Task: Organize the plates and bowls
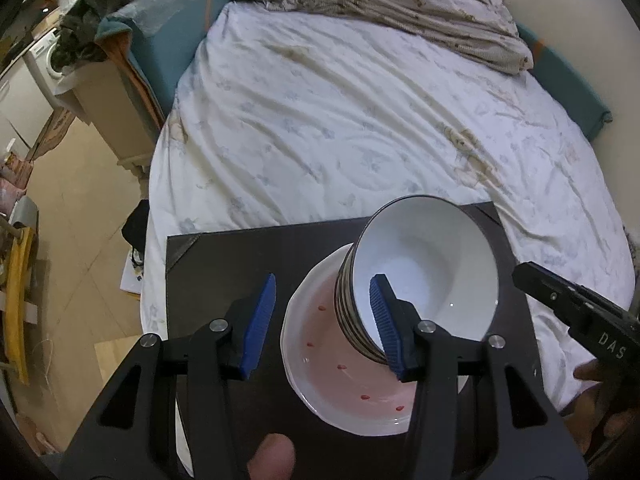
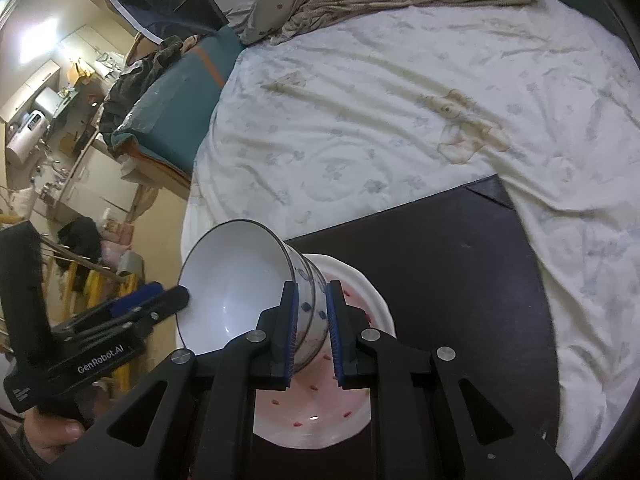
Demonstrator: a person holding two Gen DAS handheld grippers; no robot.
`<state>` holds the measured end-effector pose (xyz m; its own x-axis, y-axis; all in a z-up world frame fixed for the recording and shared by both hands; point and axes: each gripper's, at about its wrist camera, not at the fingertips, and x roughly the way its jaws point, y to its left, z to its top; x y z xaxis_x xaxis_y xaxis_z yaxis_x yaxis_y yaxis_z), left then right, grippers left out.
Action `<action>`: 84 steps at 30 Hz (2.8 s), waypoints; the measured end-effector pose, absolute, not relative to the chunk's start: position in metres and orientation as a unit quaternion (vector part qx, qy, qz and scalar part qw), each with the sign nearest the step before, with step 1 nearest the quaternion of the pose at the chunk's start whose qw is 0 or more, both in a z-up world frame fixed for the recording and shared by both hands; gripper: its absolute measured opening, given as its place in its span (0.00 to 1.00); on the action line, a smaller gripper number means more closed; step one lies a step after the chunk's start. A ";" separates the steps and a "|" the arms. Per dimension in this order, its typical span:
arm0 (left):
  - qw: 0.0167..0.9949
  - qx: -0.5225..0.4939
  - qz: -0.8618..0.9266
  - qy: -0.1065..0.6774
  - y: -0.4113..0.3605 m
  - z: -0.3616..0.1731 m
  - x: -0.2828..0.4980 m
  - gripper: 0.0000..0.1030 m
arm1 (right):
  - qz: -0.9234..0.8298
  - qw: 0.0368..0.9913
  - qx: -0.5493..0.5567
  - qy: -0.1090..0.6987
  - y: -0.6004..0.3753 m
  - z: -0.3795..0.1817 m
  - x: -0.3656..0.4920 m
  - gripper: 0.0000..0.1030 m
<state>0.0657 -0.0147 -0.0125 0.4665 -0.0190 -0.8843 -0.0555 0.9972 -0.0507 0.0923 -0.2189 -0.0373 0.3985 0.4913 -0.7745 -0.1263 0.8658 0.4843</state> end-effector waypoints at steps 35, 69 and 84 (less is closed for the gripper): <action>0.894 -0.014 0.021 0.448 -0.020 -0.006 -0.076 0.99 | 0.107 0.901 0.112 0.405 -0.253 -0.010 -0.066 1.00; 0.880 -0.032 0.023 0.474 -0.019 -0.026 -0.071 0.99 | 0.131 0.888 0.090 0.432 -0.226 -0.034 -0.058 1.00; 0.879 -0.033 0.023 0.475 -0.019 -0.027 -0.073 0.99 | 0.130 0.889 0.085 0.431 -0.226 -0.034 -0.059 1.00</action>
<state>-0.0728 -0.0193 -0.0265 0.5469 0.0095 -0.8372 -0.0715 0.9968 -0.0355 -0.0592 -0.2255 -0.0341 0.5938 0.3046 -0.7447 -0.1577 0.9517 0.2635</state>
